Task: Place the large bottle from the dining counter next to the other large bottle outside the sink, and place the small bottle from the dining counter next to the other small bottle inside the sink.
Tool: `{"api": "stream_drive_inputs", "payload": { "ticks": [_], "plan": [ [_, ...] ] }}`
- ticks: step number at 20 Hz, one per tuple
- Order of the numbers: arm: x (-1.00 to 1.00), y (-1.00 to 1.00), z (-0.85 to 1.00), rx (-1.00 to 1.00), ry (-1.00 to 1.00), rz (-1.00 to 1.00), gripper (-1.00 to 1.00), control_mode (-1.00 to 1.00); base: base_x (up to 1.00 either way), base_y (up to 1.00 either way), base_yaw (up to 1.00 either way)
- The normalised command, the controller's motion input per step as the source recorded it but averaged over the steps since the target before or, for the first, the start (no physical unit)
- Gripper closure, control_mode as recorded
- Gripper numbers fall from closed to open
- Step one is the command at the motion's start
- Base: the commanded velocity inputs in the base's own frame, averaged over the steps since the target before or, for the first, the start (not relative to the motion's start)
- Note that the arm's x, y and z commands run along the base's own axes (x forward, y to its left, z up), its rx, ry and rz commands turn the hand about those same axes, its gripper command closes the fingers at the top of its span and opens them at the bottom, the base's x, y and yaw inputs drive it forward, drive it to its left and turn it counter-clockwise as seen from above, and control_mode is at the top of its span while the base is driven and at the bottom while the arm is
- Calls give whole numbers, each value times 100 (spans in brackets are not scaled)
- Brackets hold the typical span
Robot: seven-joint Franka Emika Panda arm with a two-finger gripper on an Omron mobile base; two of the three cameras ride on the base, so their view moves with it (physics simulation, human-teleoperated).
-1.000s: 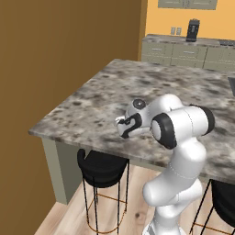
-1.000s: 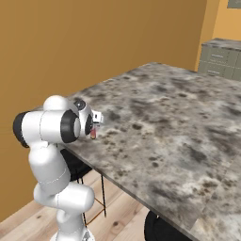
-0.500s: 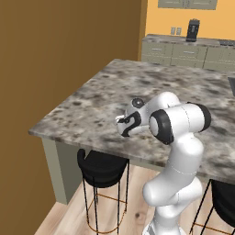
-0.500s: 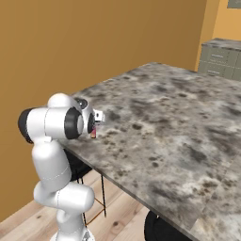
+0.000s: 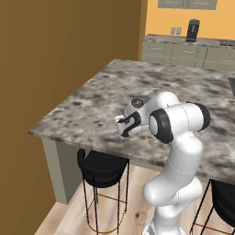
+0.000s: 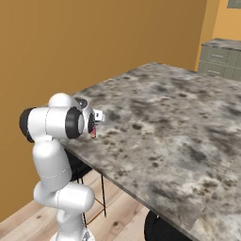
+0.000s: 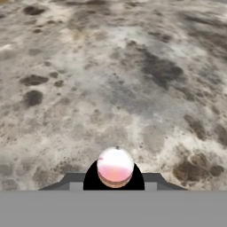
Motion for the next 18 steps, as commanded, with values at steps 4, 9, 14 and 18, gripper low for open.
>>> {"api": "stream_drive_inputs", "payload": {
  "ticks": [4,9,14,18],
  "plan": [
    [-1,11,0,0,-3,0,100,-100,0,0,0],
    [-14,4,0,0,-6,0,100,-100,0,0,0],
    [-31,0,0,0,-9,0,100,-100,0,0,0],
    [-26,0,1,0,-9,-1,100,-100,0,0,0]
  ]
}}
